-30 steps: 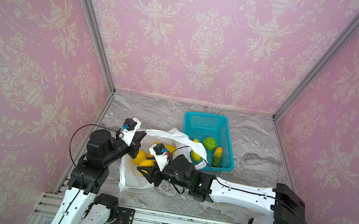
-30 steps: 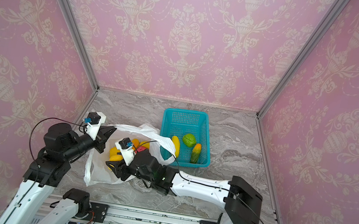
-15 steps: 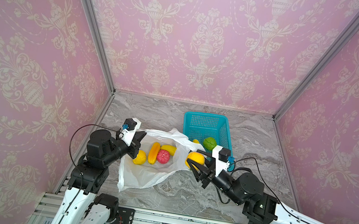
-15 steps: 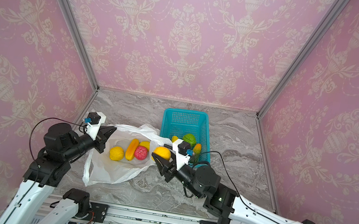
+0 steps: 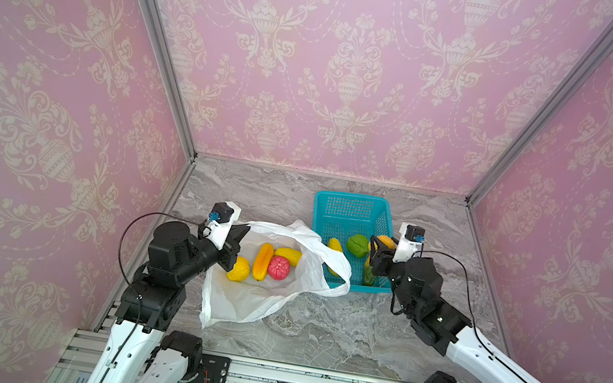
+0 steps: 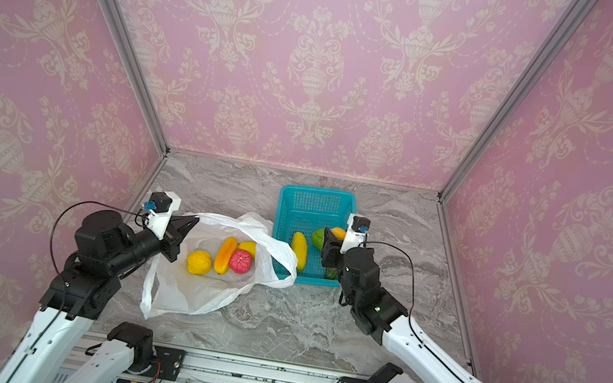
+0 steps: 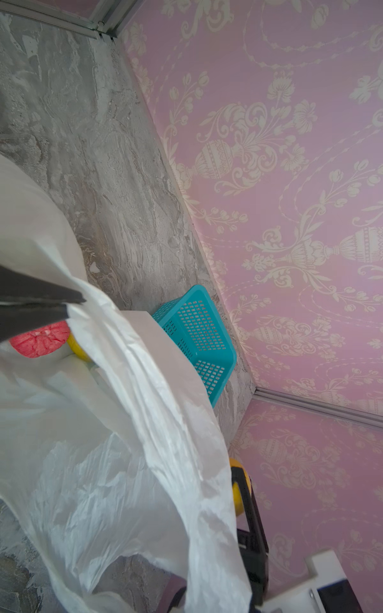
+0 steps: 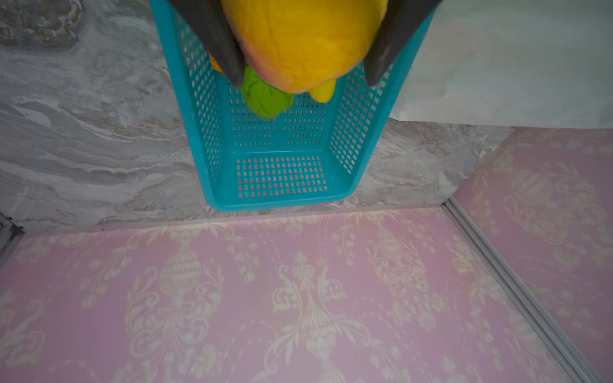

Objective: Untie the knot of the plastic bag and take out the fruit
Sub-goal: 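Carry the mango toward the teal basket with the right gripper, then lower the mango into the teal basket and open the right gripper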

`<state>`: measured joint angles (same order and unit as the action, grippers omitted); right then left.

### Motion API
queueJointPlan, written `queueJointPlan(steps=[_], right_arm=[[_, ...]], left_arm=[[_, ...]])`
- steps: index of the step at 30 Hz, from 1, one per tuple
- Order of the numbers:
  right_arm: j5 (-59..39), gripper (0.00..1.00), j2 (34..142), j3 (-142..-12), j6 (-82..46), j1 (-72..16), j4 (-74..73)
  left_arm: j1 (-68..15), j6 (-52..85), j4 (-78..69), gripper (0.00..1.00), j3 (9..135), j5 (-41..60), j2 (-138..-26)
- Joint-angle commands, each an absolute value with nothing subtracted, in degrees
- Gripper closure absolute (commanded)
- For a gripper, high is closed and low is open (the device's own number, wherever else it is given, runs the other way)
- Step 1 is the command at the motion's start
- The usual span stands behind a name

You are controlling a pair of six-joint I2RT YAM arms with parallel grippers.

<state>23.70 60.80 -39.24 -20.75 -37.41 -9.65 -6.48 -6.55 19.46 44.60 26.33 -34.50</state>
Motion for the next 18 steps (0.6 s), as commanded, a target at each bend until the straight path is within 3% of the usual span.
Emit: queueJointPlan(steps=[1,8,15,18], right_arm=[[16.05,0.86,69.88,-44.36,-24.31,-33.96,-7.36],[11.34,0.84,85.1,-53.33,-25.05,-31.86,-2.1],[10.62,0.86,86.09,-50.18,-29.14,-32.31,-4.67],[12.42,0.74,83.61,-45.98,-30.73,-33.71,-9.05]], left_arm=[[-6.05,-6.84,20.74,1.0,44.43,25.29,-34.06],[-6.02,-6.94,20.74,1.0,44.39,25.12,-34.1],[-6.06,-7.2,21.01,1.0,44.39,24.69,-33.94],[-6.0,-7.16,21.01,1.0,44.4,24.69,-33.82]])
